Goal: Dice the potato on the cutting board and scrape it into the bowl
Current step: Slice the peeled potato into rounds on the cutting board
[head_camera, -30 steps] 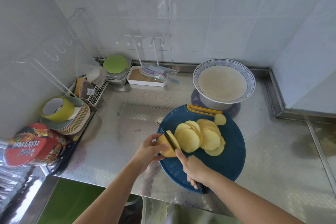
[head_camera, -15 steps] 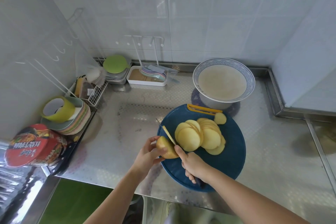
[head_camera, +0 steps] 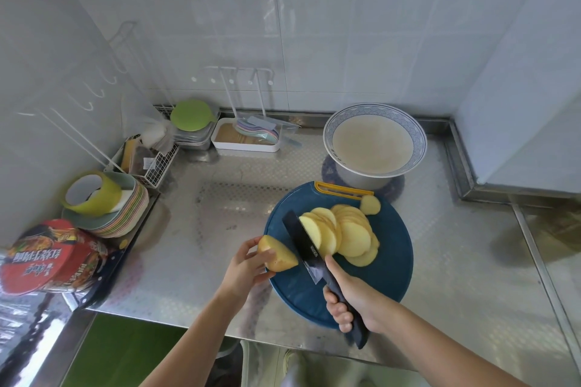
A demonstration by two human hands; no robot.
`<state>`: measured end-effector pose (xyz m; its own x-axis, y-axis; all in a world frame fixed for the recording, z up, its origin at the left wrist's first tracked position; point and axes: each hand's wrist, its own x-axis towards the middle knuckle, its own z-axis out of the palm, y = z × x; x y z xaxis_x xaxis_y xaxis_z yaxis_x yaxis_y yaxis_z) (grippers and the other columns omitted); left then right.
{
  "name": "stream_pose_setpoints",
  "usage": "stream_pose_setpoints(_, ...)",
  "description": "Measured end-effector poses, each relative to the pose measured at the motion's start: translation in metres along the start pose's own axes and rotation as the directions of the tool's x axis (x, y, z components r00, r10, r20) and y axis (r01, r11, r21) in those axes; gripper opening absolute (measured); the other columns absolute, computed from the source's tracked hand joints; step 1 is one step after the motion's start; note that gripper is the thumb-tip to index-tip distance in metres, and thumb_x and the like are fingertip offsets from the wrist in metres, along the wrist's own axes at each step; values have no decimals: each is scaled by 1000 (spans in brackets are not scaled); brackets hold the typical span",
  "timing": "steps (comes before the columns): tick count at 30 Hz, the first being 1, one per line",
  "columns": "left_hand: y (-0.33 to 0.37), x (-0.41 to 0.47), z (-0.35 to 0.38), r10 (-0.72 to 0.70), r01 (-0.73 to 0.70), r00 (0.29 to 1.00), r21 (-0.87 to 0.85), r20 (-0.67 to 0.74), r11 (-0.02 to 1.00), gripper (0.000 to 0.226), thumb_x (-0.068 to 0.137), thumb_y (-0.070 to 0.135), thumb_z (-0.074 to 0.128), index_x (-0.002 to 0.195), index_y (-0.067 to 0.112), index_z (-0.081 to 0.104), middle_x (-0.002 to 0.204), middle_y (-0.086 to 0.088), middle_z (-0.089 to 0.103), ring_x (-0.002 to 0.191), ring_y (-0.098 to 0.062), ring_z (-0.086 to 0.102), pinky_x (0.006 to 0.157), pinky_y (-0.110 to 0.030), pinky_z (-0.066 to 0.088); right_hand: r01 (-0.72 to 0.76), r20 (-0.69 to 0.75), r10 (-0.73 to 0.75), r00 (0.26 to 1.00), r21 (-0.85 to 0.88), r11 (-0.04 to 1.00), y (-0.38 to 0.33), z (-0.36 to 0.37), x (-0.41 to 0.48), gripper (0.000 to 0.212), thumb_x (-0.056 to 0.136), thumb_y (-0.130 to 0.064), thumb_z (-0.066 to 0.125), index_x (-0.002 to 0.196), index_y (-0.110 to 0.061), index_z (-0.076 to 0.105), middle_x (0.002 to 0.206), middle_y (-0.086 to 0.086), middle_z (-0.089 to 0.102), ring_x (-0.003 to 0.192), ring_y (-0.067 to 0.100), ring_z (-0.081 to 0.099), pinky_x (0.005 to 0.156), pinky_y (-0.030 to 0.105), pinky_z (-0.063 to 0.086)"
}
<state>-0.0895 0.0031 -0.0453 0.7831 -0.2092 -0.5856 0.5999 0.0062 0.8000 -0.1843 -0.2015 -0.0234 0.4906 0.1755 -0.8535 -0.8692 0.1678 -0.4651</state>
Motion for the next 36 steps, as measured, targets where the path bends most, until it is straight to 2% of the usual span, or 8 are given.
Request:
stream_pose_setpoints(8, -3, -4, 6, 80, -80, 997, 96, 6, 992, 65, 72, 33, 72, 130, 17, 49, 114, -9, 64, 99, -21, 67, 79, -31, 58, -131, 397, -12, 918, 332, 934, -4, -23, -10, 63, 87, -72, 35, 58, -16, 35, 42, -6, 24, 30, 4, 22, 31, 17, 21)
stream_pose_setpoints(20, 1, -5, 10, 103, -105, 994, 202, 18, 974, 69, 74, 13, 81, 132, 25, 48, 118, -8, 61, 104, -24, 64, 84, -35, 57, -7, 36, 10, 999, -88, 996, 9, -30, -3, 61, 85, -76, 47, 76, -15, 46, 54, 0, 29, 42, 11, 26, 42, 22, 27)
stream_pose_setpoints(22, 5, -10, 15, 213, -233, 972, 384, 94, 893, 64, 78, 16, 78, 127, 40, 46, 120, 4, 55, 107, -24, 60, 84, -31, 55, 18, 27, -16, 1000, -102, 995, 10, -29, -4, 56, 89, -69, 49, 83, -14, 45, 55, 0, 32, 43, 11, 28, 43, 22, 28)
stream_pose_setpoints(24, 11, -14, 19, 288, -379, 925, 638, 248, 670, 57, 85, 23, 71, 124, 50, 40, 125, 12, 43, 118, -20, 49, 88, -21, 45, 39, 24, -36, 999, -127, 991, 8, -28, -6, 53, 90, -67, 49, 83, -14, 44, 55, -1, 33, 43, 11, 29, 43, 22, 29)
stream_pose_setpoints(27, 21, -13, 24, 229, -476, 878, 818, 420, 323, 53, 93, 32, 59, 138, 46, 34, 148, -1, 20, 130, -25, 39, 99, -25, 34, 50, 15, -48, 999, -140, 989, 7, -26, -7, 53, 92, -66, 48, 80, -14, 43, 54, -1, 33, 43, 11, 28, 43, 22, 28)
stream_pose_setpoints(30, 29, -12, 28, 121, -486, 873, 867, 473, 110, 54, 96, 37, 53, 144, 44, 28, 153, -3, 9, 128, -31, 42, 107, -34, 32, 57, 10, -57, 998, -168, 984, 6, -23, -9, 54, 93, -66, 45, 76, -15, 42, 53, -1, 31, 43, 11, 26, 43, 22, 26)
stream_pose_setpoints(33, 38, -8, 32, 58, -461, 887, 887, 459, 29, 57, 96, 42, 51, 146, 46, 23, 154, -4, 11, 134, -30, 36, 111, -38, 31, 106, -6, -111, 994, -259, 960, 7, -19, -10, 56, 93, -67, 45, 71, -17, 40, 53, -1, 32, 42, 12, 27, 43, 23, 27)
stream_pose_setpoints(36, 41, -7, 34, 83, -435, 900, 893, 428, 111, 65, 93, 43, 54, 147, 46, 18, 152, -6, 14, 132, -28, 38, 108, -34, 33, 156, -38, -177, 983, -328, 932, 7, -17, -15, 55, 95, -64, 46, 70, -16, 39, 51, -1, 34, 40, 12, 28, 42, 23, 28)
